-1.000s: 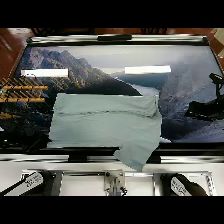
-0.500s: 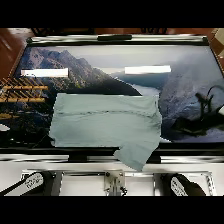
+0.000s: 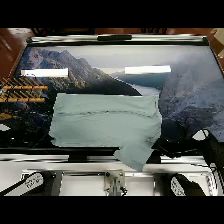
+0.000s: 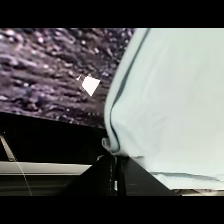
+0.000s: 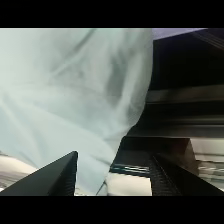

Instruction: Fold the shirts.

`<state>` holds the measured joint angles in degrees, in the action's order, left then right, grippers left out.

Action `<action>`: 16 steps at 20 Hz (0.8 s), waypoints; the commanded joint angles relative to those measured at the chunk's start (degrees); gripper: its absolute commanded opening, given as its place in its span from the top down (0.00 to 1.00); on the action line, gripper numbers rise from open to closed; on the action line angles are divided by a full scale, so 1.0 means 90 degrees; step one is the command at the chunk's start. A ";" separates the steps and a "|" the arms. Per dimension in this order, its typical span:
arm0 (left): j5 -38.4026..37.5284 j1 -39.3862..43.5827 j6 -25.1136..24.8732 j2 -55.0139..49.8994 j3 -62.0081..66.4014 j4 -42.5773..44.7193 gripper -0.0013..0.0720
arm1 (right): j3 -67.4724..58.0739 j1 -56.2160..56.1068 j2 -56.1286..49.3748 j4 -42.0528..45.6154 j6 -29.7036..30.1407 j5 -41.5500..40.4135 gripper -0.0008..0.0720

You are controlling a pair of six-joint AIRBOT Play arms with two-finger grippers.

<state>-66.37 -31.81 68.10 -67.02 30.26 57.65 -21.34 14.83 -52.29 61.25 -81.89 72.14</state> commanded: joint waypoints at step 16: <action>0.0019 0.0170 0.0131 -0.0172 0.2504 -0.0595 0.94 | -0.2890 -0.1858 -0.0869 0.0221 -0.0389 -0.1999 0.89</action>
<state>-69.06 -31.35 65.91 -67.51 45.36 55.51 -38.98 -1.80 -56.18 62.30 -86.26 56.99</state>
